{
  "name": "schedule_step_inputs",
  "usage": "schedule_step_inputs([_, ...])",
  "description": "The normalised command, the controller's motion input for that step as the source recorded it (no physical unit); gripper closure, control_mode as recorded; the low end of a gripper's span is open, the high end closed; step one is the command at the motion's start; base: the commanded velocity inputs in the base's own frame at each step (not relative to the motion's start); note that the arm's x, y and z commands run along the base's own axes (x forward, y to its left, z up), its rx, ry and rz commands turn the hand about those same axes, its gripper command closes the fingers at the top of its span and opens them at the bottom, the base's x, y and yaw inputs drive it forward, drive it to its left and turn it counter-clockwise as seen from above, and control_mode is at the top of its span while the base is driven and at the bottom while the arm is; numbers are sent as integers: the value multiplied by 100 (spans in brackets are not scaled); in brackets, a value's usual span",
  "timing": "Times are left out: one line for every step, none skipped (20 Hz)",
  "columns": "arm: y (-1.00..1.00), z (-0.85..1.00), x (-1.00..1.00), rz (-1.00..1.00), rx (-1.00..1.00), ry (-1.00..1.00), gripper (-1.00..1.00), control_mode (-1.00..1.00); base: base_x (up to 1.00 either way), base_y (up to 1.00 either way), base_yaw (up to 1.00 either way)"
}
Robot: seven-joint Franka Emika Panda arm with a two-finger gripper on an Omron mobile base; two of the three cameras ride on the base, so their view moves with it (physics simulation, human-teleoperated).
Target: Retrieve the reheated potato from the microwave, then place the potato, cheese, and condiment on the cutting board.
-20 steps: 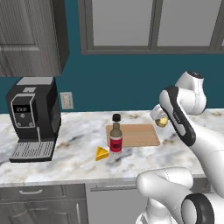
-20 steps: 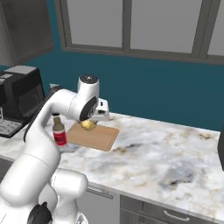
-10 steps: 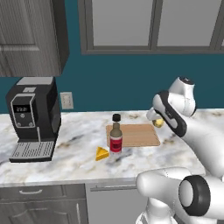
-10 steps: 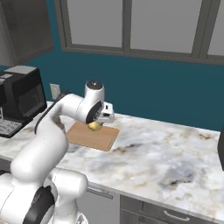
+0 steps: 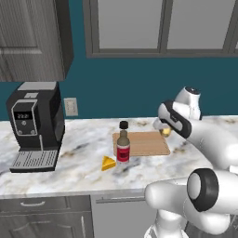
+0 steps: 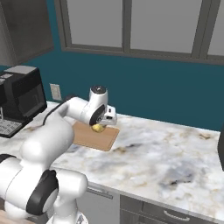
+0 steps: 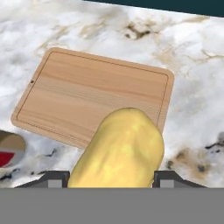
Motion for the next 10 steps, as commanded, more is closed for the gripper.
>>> schedule_step_inputs([-9, -25, 36, -1, 0, 0, 100, -100, 0, 0, 0])
schedule_step_inputs([-10, -27, 30, 0, 0, 0, 100, -100, 0, 0, 0])
schedule_step_inputs([-6, -28, 26, 0, 0, 0, 100, -100, 0, 0, 0])
schedule_step_inputs([0, -33, 27, 0, 0, 0, 100, -100, 0, 0, 0])
schedule_step_inputs([0, -34, 27, 0, 0, 0, 100, -100, 0, 0, 0])
schedule_step_inputs([0, -37, 33, -2, 0, 0, 100, -100, 0, 0, 0])
schedule_step_inputs([0, -30, 31, -2, 0, 0, 100, -100, 0, 0, 0])
schedule_step_inputs([-2, -30, 33, -2, 0, 0, 100, -100, 0, 0, 0])
schedule_step_inputs([-3, -28, 30, -1, 0, 0, 100, -100, 0, 0, 0])
schedule_step_inputs([0, -29, 27, -1, 0, 0, 100, -100, 0, 0, 0])
